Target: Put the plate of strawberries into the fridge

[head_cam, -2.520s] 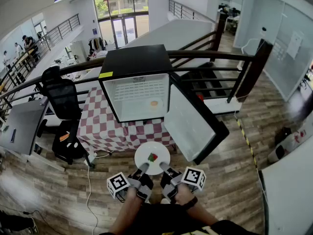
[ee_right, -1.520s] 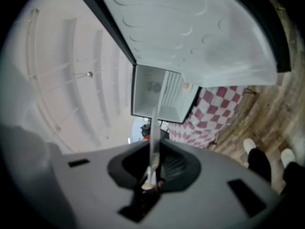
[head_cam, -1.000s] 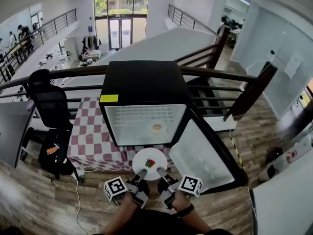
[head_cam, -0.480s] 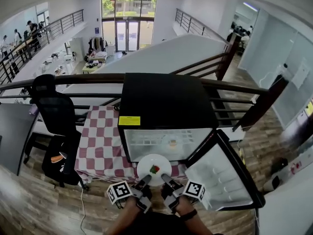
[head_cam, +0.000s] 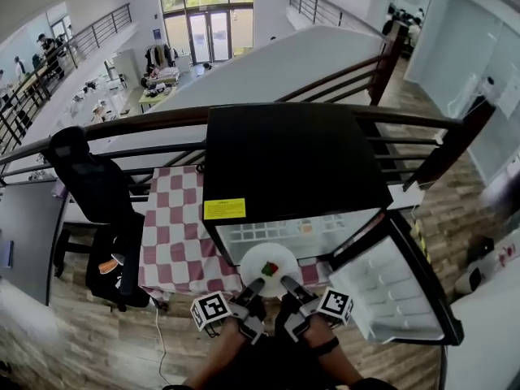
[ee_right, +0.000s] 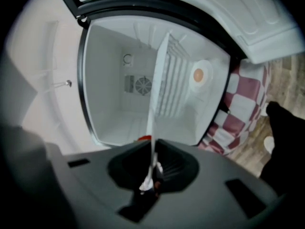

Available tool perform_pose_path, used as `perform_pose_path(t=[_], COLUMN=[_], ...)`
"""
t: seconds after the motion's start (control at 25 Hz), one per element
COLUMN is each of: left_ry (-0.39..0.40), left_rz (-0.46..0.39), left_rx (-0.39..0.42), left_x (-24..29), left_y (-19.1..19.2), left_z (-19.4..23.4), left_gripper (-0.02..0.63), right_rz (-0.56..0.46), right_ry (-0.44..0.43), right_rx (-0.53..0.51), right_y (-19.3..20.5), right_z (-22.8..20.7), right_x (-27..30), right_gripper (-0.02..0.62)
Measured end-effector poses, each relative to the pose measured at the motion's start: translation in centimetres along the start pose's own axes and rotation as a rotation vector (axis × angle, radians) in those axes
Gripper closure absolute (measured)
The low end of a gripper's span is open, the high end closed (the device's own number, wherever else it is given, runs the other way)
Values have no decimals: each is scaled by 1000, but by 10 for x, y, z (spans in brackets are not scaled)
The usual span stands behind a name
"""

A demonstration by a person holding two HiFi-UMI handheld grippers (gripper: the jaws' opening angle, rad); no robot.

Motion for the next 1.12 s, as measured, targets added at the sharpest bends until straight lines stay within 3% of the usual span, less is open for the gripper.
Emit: perform_pose_path(t=[0.2, 0.4, 1.12], left_ry=[27, 33, 38], left_rz=[15, 1, -54], left_rx=[16, 21, -74], left_x=[31, 52, 90], left_y=[-15, -26, -52], left_z=[-18, -17, -24], left_gripper=[568, 568, 568], right_rz=[-58, -53, -46], right_ry=[12, -5, -38], right_rx=[-22, -14, 37], right_y=[-28, -50, -82], right_z=[-3, -4, -11], right_x=[20, 32, 63], right_gripper=[552, 554, 554])
Point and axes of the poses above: the fingertips, and each gripper's own axes: x forward along the fingers, z to its left, y out of its underside, the point moved 1 cm from there along -x, backward along the fingers, and after that the axes turned 12 degrees about -x, right-handed, at the moved point
